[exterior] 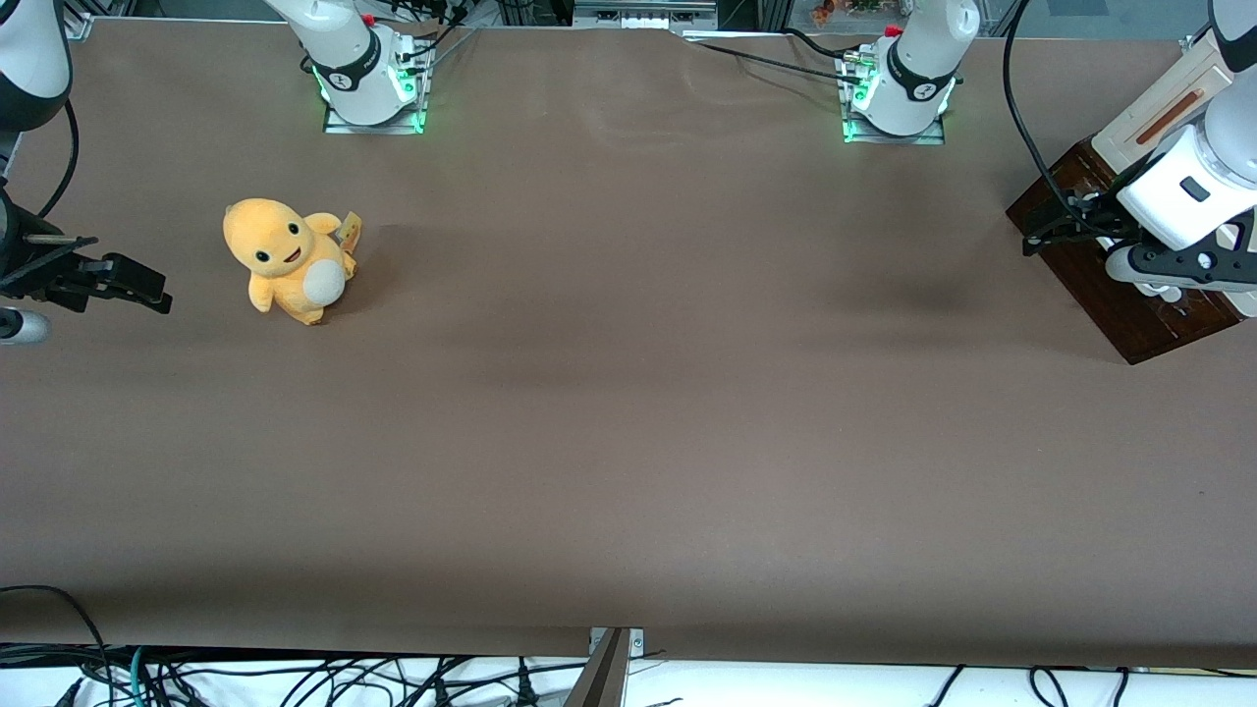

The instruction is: Open lower drawer with left arm only

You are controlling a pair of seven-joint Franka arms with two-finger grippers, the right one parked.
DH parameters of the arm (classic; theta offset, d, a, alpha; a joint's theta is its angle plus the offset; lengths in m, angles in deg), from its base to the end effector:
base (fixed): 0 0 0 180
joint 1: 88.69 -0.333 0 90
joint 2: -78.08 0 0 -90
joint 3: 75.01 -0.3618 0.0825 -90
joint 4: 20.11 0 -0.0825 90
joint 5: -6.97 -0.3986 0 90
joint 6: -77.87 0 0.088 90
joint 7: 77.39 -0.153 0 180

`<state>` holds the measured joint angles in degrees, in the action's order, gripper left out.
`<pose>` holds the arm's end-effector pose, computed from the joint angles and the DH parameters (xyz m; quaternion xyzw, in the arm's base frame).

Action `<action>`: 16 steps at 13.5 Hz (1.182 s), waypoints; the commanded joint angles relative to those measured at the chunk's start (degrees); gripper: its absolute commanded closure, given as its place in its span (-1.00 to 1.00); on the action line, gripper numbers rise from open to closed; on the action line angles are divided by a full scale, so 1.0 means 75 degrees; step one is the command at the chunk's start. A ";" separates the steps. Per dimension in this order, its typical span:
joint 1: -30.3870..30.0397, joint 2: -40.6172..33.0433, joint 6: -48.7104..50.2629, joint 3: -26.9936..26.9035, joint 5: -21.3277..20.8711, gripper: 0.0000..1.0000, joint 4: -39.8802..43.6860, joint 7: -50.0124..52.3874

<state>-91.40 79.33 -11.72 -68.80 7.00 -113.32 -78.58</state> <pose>0.5678 -0.0342 0.5843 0.9983 -0.0409 -0.0424 0.0006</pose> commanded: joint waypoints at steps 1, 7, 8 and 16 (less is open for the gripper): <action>-0.0002 0.0092 0.0168 0.0026 0.0124 -1.00 0.0241 0.0088; 0.0009 0.0115 0.0180 0.0015 0.0124 -1.00 0.0276 0.0088; 0.0009 0.0115 0.0191 0.0015 0.0113 -1.00 0.0276 0.0088; -0.0073 0.0302 0.0297 0.0003 0.0113 -1.00 0.0300 0.0112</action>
<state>-91.65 80.12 -11.20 -68.91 7.00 -113.22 -77.84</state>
